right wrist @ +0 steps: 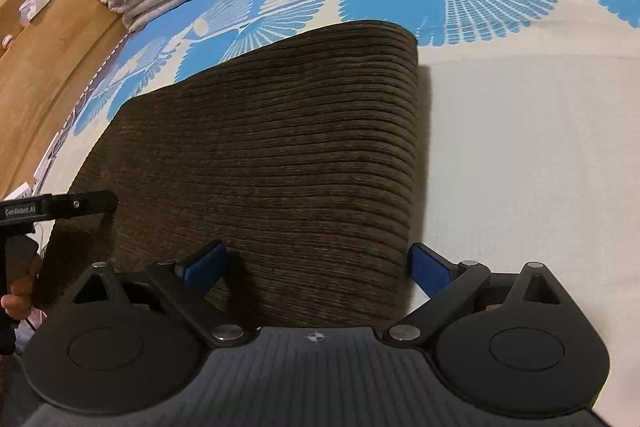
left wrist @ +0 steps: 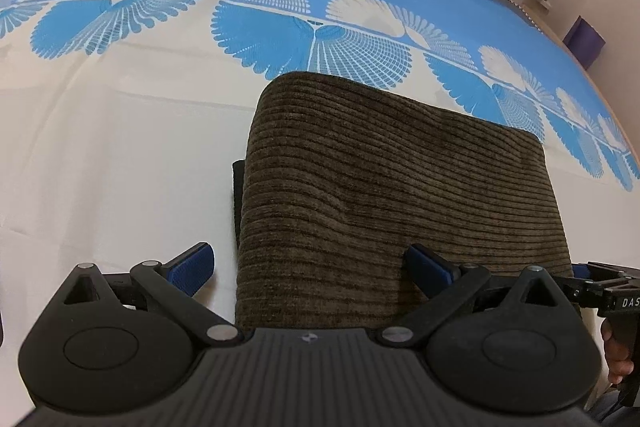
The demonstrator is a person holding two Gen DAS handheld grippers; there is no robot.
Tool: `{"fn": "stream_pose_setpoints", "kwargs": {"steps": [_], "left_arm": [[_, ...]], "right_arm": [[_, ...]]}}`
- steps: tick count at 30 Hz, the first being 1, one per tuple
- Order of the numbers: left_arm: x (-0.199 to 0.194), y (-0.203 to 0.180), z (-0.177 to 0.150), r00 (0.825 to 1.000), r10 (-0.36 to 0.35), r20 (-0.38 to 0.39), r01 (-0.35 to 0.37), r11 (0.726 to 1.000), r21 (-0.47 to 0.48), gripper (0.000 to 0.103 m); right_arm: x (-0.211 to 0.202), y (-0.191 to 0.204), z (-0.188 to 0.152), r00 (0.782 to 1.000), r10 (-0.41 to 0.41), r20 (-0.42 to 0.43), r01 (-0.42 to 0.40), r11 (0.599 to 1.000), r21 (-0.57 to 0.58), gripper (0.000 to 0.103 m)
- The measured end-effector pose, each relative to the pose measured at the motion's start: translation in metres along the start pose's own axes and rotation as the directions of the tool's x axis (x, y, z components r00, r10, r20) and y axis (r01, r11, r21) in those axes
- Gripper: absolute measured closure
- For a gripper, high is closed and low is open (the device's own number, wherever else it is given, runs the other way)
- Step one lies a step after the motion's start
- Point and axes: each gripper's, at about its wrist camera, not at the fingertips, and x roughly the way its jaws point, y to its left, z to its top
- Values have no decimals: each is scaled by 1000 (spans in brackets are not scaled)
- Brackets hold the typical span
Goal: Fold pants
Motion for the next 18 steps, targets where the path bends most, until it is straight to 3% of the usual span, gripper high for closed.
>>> {"fn": "stream_pose_setpoints", "kwargs": {"steps": [9,10,11,12,14,16,18], "left_arm": [[5,1,1,1000,-14,-16,14,1000,-15,3],[5,0,2,999,-30,-20,29,999,-21,8],[6,0,3,997,-65,-28,64,998,-29,22],[5,-1,3,998,-59,-22,59,998,-36,25],[3,-5,5,999,-48,-4,48,998,-30,30],[2,-10,9,999,-48,16,48,999,-23,35],[4,-17,16,997,-71,26,71,997,-20,41]], "right_arm": [[0,-3,0,1000,7,-2,-7,1000,12,5],[-1,-2,-1,1000,3,11,-4,1000,24,15],[-2,-2,-1,1000,-11,25,10,999,33,34],[-3,-1,-1,999,-32,37,30,998,52,38],[-7,1,0,997,-42,59,38,997,61,61],[-13,3,2,995,-52,88,47,997,58,70],[-18,0,7,990,-69,121,61,996,67,72]]}}
